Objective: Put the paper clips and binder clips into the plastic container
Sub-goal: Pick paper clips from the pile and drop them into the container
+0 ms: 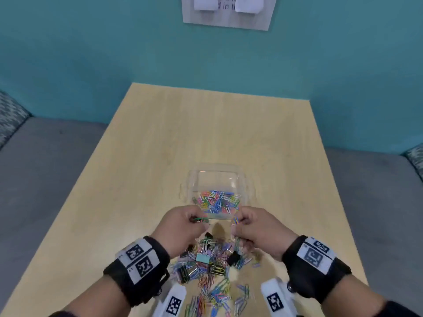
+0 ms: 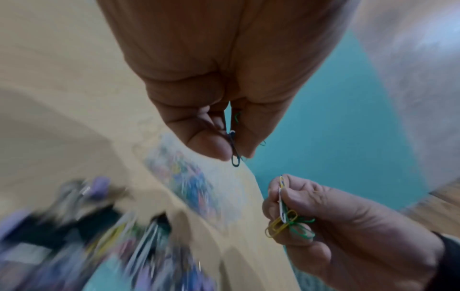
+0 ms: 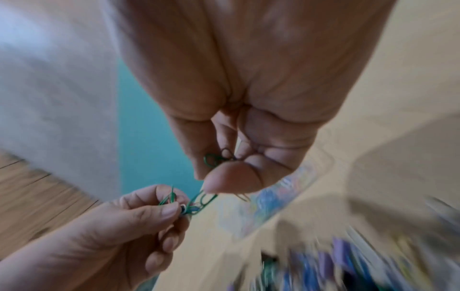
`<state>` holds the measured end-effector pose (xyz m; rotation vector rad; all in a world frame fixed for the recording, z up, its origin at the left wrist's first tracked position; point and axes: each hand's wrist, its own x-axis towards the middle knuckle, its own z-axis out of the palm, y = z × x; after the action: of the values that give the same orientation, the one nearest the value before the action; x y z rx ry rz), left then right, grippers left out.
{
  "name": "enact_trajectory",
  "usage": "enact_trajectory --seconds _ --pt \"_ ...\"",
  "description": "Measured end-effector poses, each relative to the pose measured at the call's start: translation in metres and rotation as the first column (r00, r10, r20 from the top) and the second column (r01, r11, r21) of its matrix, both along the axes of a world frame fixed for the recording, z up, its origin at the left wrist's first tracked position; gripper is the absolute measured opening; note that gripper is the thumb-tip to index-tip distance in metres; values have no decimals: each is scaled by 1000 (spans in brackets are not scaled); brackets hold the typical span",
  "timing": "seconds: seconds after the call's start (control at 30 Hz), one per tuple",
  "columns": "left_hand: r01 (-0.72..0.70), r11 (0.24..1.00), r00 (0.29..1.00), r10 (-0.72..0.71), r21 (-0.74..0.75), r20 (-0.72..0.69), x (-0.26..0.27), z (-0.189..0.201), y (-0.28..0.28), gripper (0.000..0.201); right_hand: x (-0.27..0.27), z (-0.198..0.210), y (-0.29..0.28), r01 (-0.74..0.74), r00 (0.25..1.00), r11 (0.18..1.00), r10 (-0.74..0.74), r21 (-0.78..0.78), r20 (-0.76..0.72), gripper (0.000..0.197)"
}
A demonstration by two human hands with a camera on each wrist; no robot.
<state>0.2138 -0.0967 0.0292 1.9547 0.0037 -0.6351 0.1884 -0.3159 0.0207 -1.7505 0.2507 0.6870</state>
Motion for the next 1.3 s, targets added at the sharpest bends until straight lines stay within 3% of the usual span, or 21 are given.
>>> enact_trajectory --seconds 0.13,0.23,0.27,0.4,0.5,0.57,0.67,0.77,0.87,1.0,1.13,1.23,1.3 --pt "-43 989 988 21 142 153 53 -9 -16 11 55 -2 7 196 978 979 -191 -49 79 20" --pt "-6 981 984 -28 196 174 64 -14 -25 5 72 -2 17 207 976 976 -201 -70 89 12" --pt "7 981 986 -39 195 160 64 -14 -25 12 71 0 18 191 979 978 -185 -79 82 6" --pt "-85 966 970 24 245 241 43 -7 0 28 48 9 -1 118 979 963 -71 -244 193 28" --pt "-203 941 927 95 272 364 -2 -8 34 20 -2 6 -22 53 961 882 83 -467 265 31" --pt "-232 913 924 100 335 368 -45 -22 57 20 -46 -7 -30 -32 944 793 224 -608 242 37" --pt "-147 867 948 -14 477 318 -117 -51 81 39 -112 -34 -31 -196 888 654 435 -730 151 54" --pt "-3 855 941 -173 519 291 -169 -68 83 60 -147 -55 -24 -271 820 569 559 -776 124 66" --pt "108 803 886 -346 586 310 -187 -79 71 66 -141 -69 -17 -220 793 513 589 -830 154 70" --pt "180 679 822 -502 712 271 -180 -86 56 67 -124 -79 -10 -227 760 430 640 -874 117 77" --pt "206 610 828 -526 765 197 -183 -89 52 69 -139 -76 -4 -233 795 405 603 -884 66 73" --pt "222 614 824 -534 757 191 -196 -90 48 67 -168 -73 12 -211 810 430 579 -878 89 69" --pt "232 642 806 -547 731 225 -203 -87 41 65 -184 -72 25 -215 771 472 620 -855 148 68"
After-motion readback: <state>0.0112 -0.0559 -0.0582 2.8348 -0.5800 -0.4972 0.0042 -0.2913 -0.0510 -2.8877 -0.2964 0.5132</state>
